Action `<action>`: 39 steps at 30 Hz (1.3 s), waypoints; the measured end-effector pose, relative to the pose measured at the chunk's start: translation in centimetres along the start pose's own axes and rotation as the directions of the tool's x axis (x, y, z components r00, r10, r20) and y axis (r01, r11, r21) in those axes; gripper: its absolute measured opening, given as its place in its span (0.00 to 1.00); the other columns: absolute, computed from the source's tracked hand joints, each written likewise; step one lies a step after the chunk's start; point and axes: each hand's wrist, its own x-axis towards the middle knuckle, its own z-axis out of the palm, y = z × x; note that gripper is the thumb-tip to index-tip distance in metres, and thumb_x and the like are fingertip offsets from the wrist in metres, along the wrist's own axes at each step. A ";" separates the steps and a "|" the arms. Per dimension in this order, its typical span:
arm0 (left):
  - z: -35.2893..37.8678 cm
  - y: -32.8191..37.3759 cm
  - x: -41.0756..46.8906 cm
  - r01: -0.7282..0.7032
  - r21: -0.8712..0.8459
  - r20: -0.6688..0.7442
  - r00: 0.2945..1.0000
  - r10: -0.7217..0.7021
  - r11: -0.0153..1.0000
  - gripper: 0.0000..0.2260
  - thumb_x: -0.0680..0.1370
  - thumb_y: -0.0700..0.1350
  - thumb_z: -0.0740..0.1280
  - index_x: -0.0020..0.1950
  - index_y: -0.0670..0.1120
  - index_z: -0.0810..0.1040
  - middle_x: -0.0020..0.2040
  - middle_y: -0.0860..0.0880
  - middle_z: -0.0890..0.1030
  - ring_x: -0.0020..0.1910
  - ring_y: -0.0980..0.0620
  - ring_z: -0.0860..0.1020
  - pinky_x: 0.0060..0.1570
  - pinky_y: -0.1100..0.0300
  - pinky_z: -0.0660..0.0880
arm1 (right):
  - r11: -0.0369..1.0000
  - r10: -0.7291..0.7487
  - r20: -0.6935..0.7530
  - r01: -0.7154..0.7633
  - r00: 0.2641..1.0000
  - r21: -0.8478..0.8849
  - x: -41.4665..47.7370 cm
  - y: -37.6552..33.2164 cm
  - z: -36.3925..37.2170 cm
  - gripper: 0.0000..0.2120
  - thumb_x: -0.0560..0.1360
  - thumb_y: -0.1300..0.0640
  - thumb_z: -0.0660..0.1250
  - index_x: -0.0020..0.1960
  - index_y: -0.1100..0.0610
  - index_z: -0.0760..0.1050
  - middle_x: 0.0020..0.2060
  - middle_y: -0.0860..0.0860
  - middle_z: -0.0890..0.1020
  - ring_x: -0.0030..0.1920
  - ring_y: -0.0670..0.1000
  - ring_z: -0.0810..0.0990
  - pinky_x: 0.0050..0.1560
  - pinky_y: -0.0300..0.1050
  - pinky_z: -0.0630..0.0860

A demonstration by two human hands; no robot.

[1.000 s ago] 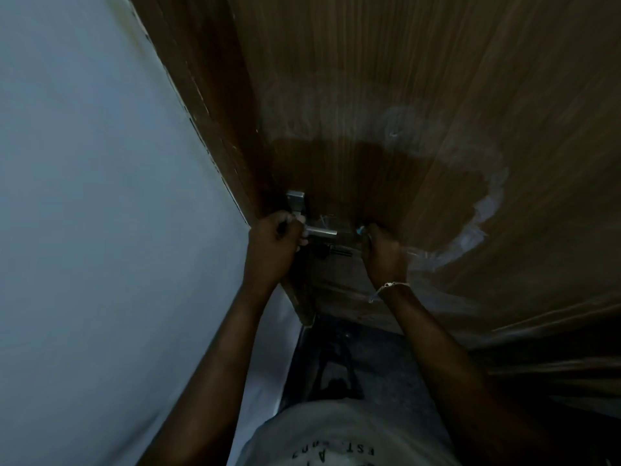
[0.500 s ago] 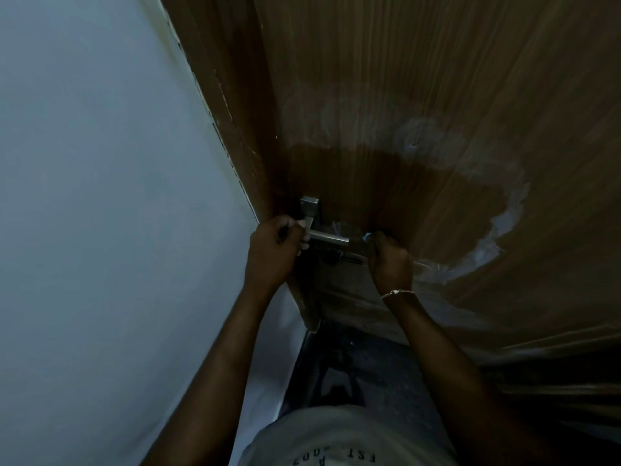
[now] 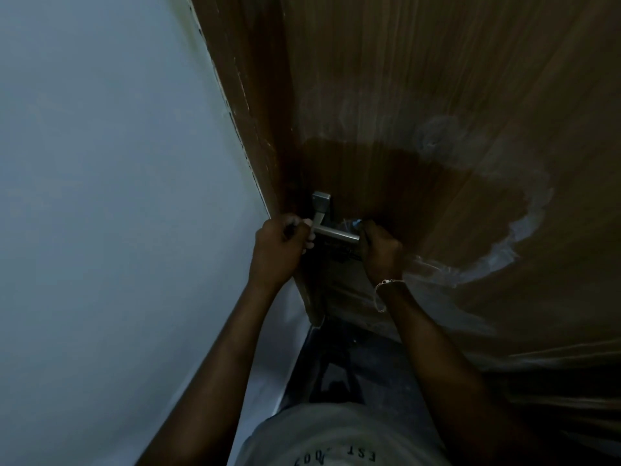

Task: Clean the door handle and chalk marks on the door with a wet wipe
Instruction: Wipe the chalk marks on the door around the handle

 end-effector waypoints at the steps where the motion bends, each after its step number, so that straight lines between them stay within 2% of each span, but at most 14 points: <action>1: 0.0 0.1 -0.1 0.004 0.003 0.005 1.000 -0.004 1.000 0.10 0.82 0.47 0.64 0.50 0.42 0.82 0.42 0.49 0.85 0.40 0.55 0.85 0.43 0.61 0.81 | 1.000 -0.014 0.018 0.014 1.000 0.004 -0.3 0.1 0.1 0.10 0.79 0.58 0.64 0.59 0.56 0.77 0.46 0.57 0.83 0.42 0.57 0.83 0.41 0.50 0.81; 5: 0.1 0.5 -0.1 0.001 0.007 0.012 1.000 -0.001 1.000 0.10 0.82 0.47 0.64 0.49 0.42 0.82 0.42 0.50 0.85 0.40 0.56 0.85 0.43 0.62 0.81 | 1.000 -0.014 0.084 0.014 0.996 0.007 -1.4 1.5 0.7 0.11 0.77 0.60 0.65 0.59 0.56 0.78 0.45 0.59 0.83 0.41 0.59 0.84 0.40 0.51 0.81; 9: 0.0 0.8 -0.2 -0.003 0.017 0.010 1.000 0.003 1.000 0.11 0.82 0.47 0.64 0.49 0.42 0.82 0.42 0.49 0.85 0.40 0.56 0.84 0.43 0.63 0.81 | 0.992 0.043 0.096 -0.054 0.994 0.117 -1.1 0.2 0.8 0.14 0.76 0.66 0.66 0.62 0.59 0.78 0.52 0.59 0.83 0.50 0.57 0.83 0.53 0.42 0.76; 12: 0.1 0.9 -0.3 -0.006 0.028 0.009 1.000 0.006 1.000 0.11 0.82 0.47 0.64 0.49 0.42 0.82 0.42 0.49 0.85 0.40 0.56 0.84 0.44 0.61 0.81 | 0.972 0.087 0.137 -0.114 0.987 0.207 -1.5 -0.1 1.1 0.18 0.77 0.64 0.65 0.66 0.54 0.76 0.58 0.54 0.82 0.56 0.52 0.82 0.58 0.39 0.75; 15: 0.0 0.8 -0.3 -0.006 0.017 0.008 1.000 0.006 1.000 0.11 0.82 0.47 0.64 0.49 0.42 0.82 0.42 0.49 0.85 0.40 0.55 0.85 0.44 0.60 0.82 | 0.948 0.095 0.090 -0.118 0.991 0.294 -1.2 -0.5 0.5 0.16 0.78 0.65 0.65 0.65 0.57 0.77 0.61 0.52 0.81 0.60 0.47 0.80 0.62 0.36 0.73; 17: -0.1 0.7 -0.2 -0.005 0.020 0.003 1.000 0.005 1.000 0.11 0.82 0.47 0.64 0.49 0.42 0.82 0.42 0.49 0.85 0.39 0.54 0.85 0.44 0.59 0.82 | 0.941 0.086 0.066 -0.103 0.994 0.324 -0.7 -0.8 0.2 0.16 0.78 0.67 0.65 0.64 0.59 0.77 0.60 0.53 0.81 0.60 0.47 0.79 0.63 0.38 0.74; 20: 0.0 0.7 -0.2 -0.003 0.025 0.002 1.000 0.003 1.000 0.11 0.82 0.46 0.64 0.48 0.42 0.82 0.41 0.48 0.85 0.39 0.54 0.85 0.44 0.57 0.82 | 0.932 0.080 0.139 -0.124 0.987 0.341 -0.6 -0.9 0.6 0.17 0.77 0.66 0.65 0.64 0.56 0.78 0.61 0.52 0.81 0.60 0.47 0.80 0.63 0.42 0.76; 23: 0.2 0.9 -0.3 -0.001 0.017 0.007 1.000 0.000 1.000 0.11 0.82 0.46 0.64 0.48 0.42 0.82 0.41 0.49 0.85 0.39 0.54 0.85 0.44 0.58 0.82 | 0.928 0.115 0.172 -0.167 0.978 0.333 -0.7 -0.6 0.8 0.17 0.77 0.66 0.66 0.63 0.55 0.78 0.61 0.50 0.81 0.60 0.45 0.79 0.62 0.41 0.76; 25: -0.1 0.9 -0.3 0.002 0.006 0.003 1.000 -0.002 1.000 0.11 0.82 0.46 0.64 0.48 0.42 0.82 0.41 0.49 0.85 0.39 0.54 0.85 0.43 0.60 0.81 | 0.914 0.130 0.136 -0.172 0.982 0.367 -0.6 -1.0 0.8 0.17 0.76 0.69 0.65 0.63 0.57 0.78 0.60 0.51 0.81 0.59 0.44 0.79 0.61 0.38 0.76; 27: -0.2 0.8 -0.2 0.010 0.003 -0.005 1.000 -0.010 1.000 0.10 0.82 0.46 0.65 0.47 0.42 0.82 0.40 0.49 0.85 0.39 0.54 0.85 0.42 0.59 0.81 | 0.906 0.117 0.107 -0.150 0.987 0.395 -0.4 -1.5 0.8 0.17 0.75 0.71 0.64 0.62 0.61 0.78 0.58 0.52 0.81 0.57 0.41 0.77 0.59 0.28 0.73; 29: -0.3 0.8 -0.2 0.024 0.010 -0.006 1.000 -0.023 1.000 0.10 0.82 0.47 0.65 0.47 0.42 0.82 0.40 0.49 0.85 0.39 0.54 0.85 0.42 0.58 0.81 | 0.904 0.110 0.133 -0.155 0.985 0.397 -0.5 -1.9 1.1 0.19 0.75 0.72 0.64 0.63 0.62 0.77 0.58 0.53 0.81 0.57 0.43 0.78 0.57 0.24 0.71; 33: -0.3 0.8 -0.2 0.027 0.005 -0.002 1.000 -0.027 1.000 0.10 0.82 0.47 0.65 0.49 0.42 0.82 0.41 0.49 0.85 0.39 0.54 0.85 0.43 0.58 0.82 | 0.911 0.099 0.180 -0.162 0.979 0.378 -0.5 -1.2 1.2 0.18 0.77 0.68 0.65 0.65 0.57 0.77 0.60 0.53 0.81 0.58 0.48 0.80 0.59 0.34 0.75; 37: -0.6 0.6 -0.3 0.025 0.002 -0.021 0.999 -0.025 1.000 0.10 0.82 0.47 0.65 0.48 0.42 0.82 0.41 0.49 0.85 0.39 0.55 0.85 0.42 0.61 0.81 | 0.900 0.149 0.064 -0.162 0.987 0.406 -0.5 -0.7 -0.2 0.12 0.79 0.61 0.66 0.62 0.57 0.79 0.58 0.48 0.82 0.57 0.41 0.79 0.59 0.28 0.72; 39: -0.6 0.5 -0.3 0.039 -0.008 -0.029 0.999 -0.039 0.999 0.10 0.82 0.47 0.65 0.48 0.43 0.82 0.41 0.49 0.85 0.39 0.54 0.85 0.42 0.61 0.81 | 0.902 0.157 0.063 -0.169 0.986 0.396 -0.2 -0.5 -0.1 0.11 0.79 0.61 0.66 0.61 0.57 0.79 0.57 0.49 0.83 0.56 0.41 0.80 0.58 0.28 0.72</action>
